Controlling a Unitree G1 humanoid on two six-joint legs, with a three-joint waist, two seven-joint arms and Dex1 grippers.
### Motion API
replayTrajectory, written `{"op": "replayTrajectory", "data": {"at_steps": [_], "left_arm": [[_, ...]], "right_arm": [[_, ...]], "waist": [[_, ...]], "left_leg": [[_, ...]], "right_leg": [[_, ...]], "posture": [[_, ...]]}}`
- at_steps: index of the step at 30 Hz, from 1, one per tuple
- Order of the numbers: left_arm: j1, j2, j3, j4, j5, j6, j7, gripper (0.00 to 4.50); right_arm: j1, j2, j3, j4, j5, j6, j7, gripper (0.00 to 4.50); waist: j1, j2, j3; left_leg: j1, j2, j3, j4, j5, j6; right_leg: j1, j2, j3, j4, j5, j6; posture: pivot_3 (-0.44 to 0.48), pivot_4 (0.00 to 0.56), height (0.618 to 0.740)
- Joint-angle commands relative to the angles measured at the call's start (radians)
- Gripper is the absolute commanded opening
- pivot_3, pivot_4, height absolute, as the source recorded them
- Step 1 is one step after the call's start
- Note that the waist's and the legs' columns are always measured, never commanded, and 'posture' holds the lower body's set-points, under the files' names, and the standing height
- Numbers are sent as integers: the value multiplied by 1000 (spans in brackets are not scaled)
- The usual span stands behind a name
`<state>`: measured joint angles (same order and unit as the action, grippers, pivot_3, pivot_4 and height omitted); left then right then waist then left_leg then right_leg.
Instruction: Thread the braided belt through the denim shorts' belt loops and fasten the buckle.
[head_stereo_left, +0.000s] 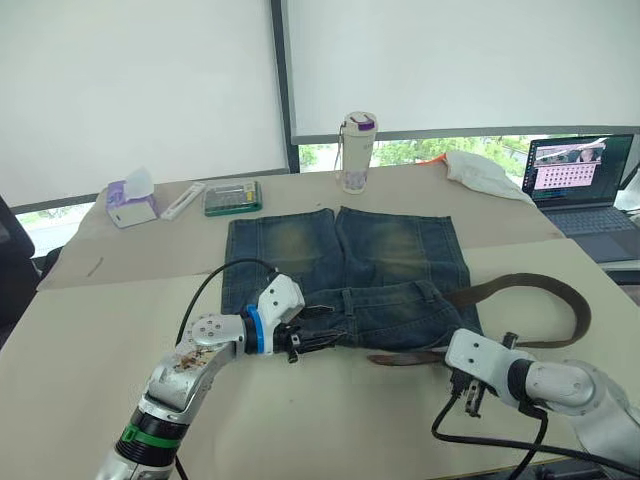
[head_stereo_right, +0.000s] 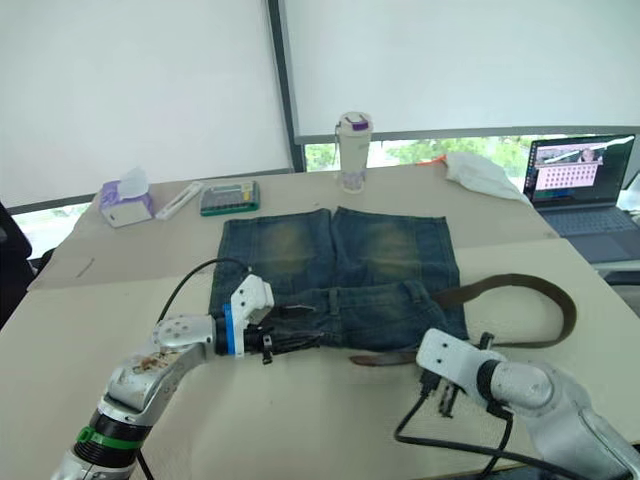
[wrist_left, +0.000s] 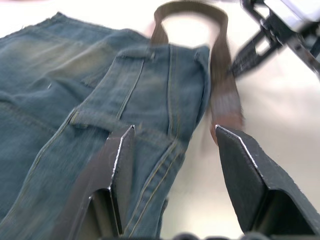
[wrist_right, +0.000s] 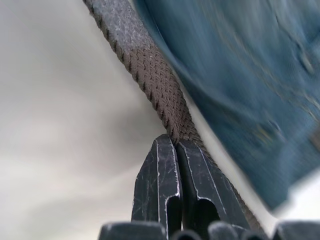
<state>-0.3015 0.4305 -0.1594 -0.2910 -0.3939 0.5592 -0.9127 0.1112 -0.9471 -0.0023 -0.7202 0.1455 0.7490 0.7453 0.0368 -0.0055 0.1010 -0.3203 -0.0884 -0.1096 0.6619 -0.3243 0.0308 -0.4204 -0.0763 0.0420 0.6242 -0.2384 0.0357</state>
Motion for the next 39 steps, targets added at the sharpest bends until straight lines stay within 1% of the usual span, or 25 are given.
{"op": "replayTrajectory", "data": {"at_steps": [1,4,7,10,13,21,22,24,25,28,29,33,37,39], "left_arm": [[-7,1,51,-23,-137,101,-31,2707],[-24,13,63,-17,-226,183,-65,2707],[-47,46,66,1,-265,212,-113,2707],[-76,59,57,8,-299,234,-143,2707],[-125,38,52,8,-351,272,-150,2707],[-198,21,31,18,-366,263,-179,2707],[-205,27,25,17,-364,258,-192,2171],[-212,36,23,14,-370,259,-211,1657],[-217,35,25,16,-375,263,-210,1252],[-223,33,18,13,-383,267,-218,256],[-223,31,17,11,-387,270,-219,22],[-228,25,13,11,-410,289,-229,22],[-230,27,8,27,-402,284,-237,22],[-236,7,19,50,-396,278,-210,22]], "right_arm": [[-50,40,-138,-127,208,127,68,21],[-115,66,-184,-153,358,227,92,21],[-185,85,-220,-148,488,300,96,21],[-194,87,-231,-148,571,320,96,21],[-183,67,-216,-145,598,310,96,21],[-146,15,-182,-113,590,252,105,21],[-143,14,-184,-107,594,255,100,0],[-136,10,-189,-103,601,258,97,0],[-131,8,-191,-103,604,258,98,0],[-116,4,-197,-109,619,265,99,0],[-112,3,-199,-112,623,266,98,0],[-100,-4,-200,-117,630,265,85,0],[-96,-3,-208,-121,644,267,67,0],[-117,32,-224,-98,609,250,-1,0]], "waist": [[-1,0,0],[2,0,0],[1,1,0],[3,1,-1],[4,2,-1],[0,1,-1],[1,1,-1],[2,1,-1],[2,1,-1],[1,0,0],[1,0,0],[1,0,0],[2,0,0],[3,-1,0]], "left_leg": [[0,0,0,0,0,0],[1,0,0,0,0,0],[0,0,0,0,0,1],[0,0,-1,0,0,1],[0,-1,-1,0,0,1],[0,0,-1,0,0,0],[0,0,-1,0,0,0],[0,-1,-1,0,0,0],[0,-1,-1,0,0,0],[0,-1,-1,0,0,0],[0,-1,-1,0,0,0],[0,-1,-1,0,0,0],[0,0,-1,0,0,0],[0,-1,-1,0,0,0]], "right_leg": [[0,0,0,0,0,0],[1,0,0,0,0,0],[0,0,-1,0,0,0],[0,0,-1,0,0,0],[0,-1,-1,0,0,0],[0,-1,0,0,0,0],[0,-1,0,0,0,0],[0,-1,-1,0,0,0],[0,-1,-1,0,0,0],[0,-1,-1,0,0,0],[0,-1,0,0,0,0],[0,-1,0,0,0,0],[0,-1,0,0,0,0],[0,-1,0,0,0,0]], "posture": [[0,150,740],[0,150,740],[0,150,740],[0,150,740],[0,150,740],[0,150,740],[0,150,740],[0,150,740],[0,150,740],[0,150,740],[0,150,740],[0,150,740],[0,150,740],[0,150,740]]}}
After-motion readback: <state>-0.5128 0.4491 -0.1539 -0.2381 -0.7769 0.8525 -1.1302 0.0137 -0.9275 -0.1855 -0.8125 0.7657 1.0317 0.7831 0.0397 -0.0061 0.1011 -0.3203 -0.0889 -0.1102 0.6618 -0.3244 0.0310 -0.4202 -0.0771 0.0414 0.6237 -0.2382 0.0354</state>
